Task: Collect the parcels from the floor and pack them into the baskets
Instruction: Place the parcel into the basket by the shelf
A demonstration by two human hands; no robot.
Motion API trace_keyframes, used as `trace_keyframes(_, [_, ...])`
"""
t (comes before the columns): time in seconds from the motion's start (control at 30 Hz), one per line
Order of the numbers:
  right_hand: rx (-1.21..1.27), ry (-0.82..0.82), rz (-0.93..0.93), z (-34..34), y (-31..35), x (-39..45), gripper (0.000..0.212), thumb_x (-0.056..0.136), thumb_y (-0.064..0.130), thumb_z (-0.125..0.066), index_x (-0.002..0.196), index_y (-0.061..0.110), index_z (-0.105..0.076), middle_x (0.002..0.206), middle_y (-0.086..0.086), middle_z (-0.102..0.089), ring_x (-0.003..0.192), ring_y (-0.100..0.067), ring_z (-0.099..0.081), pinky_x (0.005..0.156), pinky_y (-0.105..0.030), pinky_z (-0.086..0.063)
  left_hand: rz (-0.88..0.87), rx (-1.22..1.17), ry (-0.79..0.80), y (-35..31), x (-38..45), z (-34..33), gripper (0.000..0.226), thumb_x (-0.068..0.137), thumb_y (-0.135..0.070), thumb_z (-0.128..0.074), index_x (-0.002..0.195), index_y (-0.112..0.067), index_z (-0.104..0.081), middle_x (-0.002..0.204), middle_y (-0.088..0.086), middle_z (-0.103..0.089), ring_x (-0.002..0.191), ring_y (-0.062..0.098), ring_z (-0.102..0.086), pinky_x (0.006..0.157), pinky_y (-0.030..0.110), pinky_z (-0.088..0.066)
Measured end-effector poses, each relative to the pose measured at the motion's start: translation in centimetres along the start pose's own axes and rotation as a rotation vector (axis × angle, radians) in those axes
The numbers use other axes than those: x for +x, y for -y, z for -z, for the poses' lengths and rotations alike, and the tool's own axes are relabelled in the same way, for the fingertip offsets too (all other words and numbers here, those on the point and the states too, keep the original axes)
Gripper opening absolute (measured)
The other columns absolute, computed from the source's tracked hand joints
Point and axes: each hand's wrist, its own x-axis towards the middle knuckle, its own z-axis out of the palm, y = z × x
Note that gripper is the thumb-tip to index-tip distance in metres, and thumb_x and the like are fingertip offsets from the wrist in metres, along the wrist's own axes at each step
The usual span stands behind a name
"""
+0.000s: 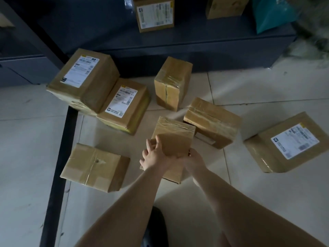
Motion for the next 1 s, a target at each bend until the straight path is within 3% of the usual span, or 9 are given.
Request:
trace_keyframes(0.13, [0.022,0.034,0.256,-0.2,0.9,-0.2,0.058,0.083,0.011,-0.053,0.137,0.027,-0.04,0.13,-0.006,-0.054,0.113,-0.022,-0.053,0.097,-0.037,-0.043,0.07,-0.21,0.007,-0.3,1.3,1.1,0.115,0.06,-0.079,-0.057,0.147,-0.033,0.003,0.157,0.003,0.002,0.14,0.035,-0.013,0.113,0.051,-0.02])
trace_keyframes(0.2, [-0.058,0.066,0.387,-0.9,1.6,-0.4,0.063,0.082,0.019,-0.049,0.142,0.029,-0.032,0.144,-0.003,-0.04,0.13,-0.022,-0.039,0.11,-0.048,-0.029,0.072,-0.565,0.095,-0.4,1.9,1.6,0.124,0.05,-0.074,-0.07,0.148,-0.022,-0.015,0.151,0.012,-0.024,0.135,0.03,-0.033,0.109,0.043,-0.033])
trace_keyframes(0.3, [-0.328,-0.016,0.528,-1.5,2.0,-0.2,0.062,0.082,0.026,-0.043,0.143,0.024,-0.032,0.147,0.002,-0.036,0.136,-0.015,-0.03,0.116,-0.042,-0.013,0.034,-0.687,0.059,0.0,1.7,1.8,0.074,0.061,-0.063,-0.072,0.12,-0.022,-0.056,0.102,-0.005,-0.065,0.086,0.011,-0.064,0.069,0.026,-0.054])
trace_keyframes(0.47, [-0.317,-0.19,0.407,0.9,2.4,2.0,0.058,0.089,0.015,-0.059,0.141,0.006,-0.036,0.139,-0.012,-0.047,0.128,-0.024,-0.043,0.101,-0.029,-0.034,-0.024,-0.666,-0.067,2.1,2.2,1.3,0.042,0.085,-0.044,-0.061,0.116,-0.016,-0.055,0.102,0.004,-0.066,0.088,0.023,-0.065,0.073,0.042,-0.058])
trace_keyframes(0.6, [-0.345,-0.119,0.459,-0.5,1.6,1.0,0.049,0.091,0.026,-0.057,0.136,0.011,-0.046,0.127,-0.008,-0.058,0.116,-0.02,-0.053,0.097,-0.023,-0.038,-0.037,-0.742,-0.128,2.7,2.6,1.2,0.025,0.093,-0.034,-0.051,0.114,-0.019,-0.055,0.109,0.009,-0.064,0.085,0.018,-0.06,0.069,0.029,-0.049])
trace_keyframes(0.7, [-0.47,-0.161,0.666,-2.0,1.2,-0.1,0.048,0.091,0.034,-0.05,0.136,0.017,-0.047,0.137,-0.004,-0.05,0.13,-0.019,-0.04,0.109,-0.042,-0.033,0.003,-0.744,-0.131,3.7,3.2,1.8,0.032,0.096,-0.021,-0.044,0.126,-0.032,-0.05,0.118,0.009,-0.061,0.097,0.022,-0.06,0.075,0.027,-0.044])
trace_keyframes(0.77, [-0.702,-0.151,0.746,-2.8,1.3,-0.3,0.053,0.09,0.042,-0.035,0.14,0.024,-0.042,0.146,0.001,-0.041,0.139,-0.02,-0.027,0.114,-0.047,-0.021,0.045,-0.692,-0.099,3.9,3.3,2.1,0.046,0.098,-0.028,-0.038,0.144,-0.029,-0.033,0.133,0.007,-0.053,0.113,0.026,-0.055,0.087,0.028,-0.045])
trace_keyframes(0.83, [-0.919,-0.054,0.749,-3.8,1.1,-0.1,0.055,0.091,0.046,-0.026,0.145,0.033,-0.028,0.154,0.008,-0.024,0.144,-0.02,-0.009,0.115,-0.054,-0.008,0.107,-0.8,-0.092,4.1,3.2,2.3,0.046,0.097,-0.041,-0.035,0.141,-0.028,-0.039,0.137,0.008,-0.052,0.118,0.027,-0.054,0.099,0.033,-0.043])
trace_keyframes(1.0, [-1.057,0.184,0.673,-5.5,0.8,1.2,0.054,0.096,0.042,-0.034,0.147,0.034,-0.018,0.158,0.014,-0.005,0.145,-0.02,0.009,0.109,-0.063,-0.003,0.09,-0.887,-0.106,5.3,2.9,2.1,0.037,0.094,-0.039,-0.046,0.13,-0.034,-0.051,0.111,0.002,-0.067,0.095,0.021,-0.065,0.082,0.035,-0.054])
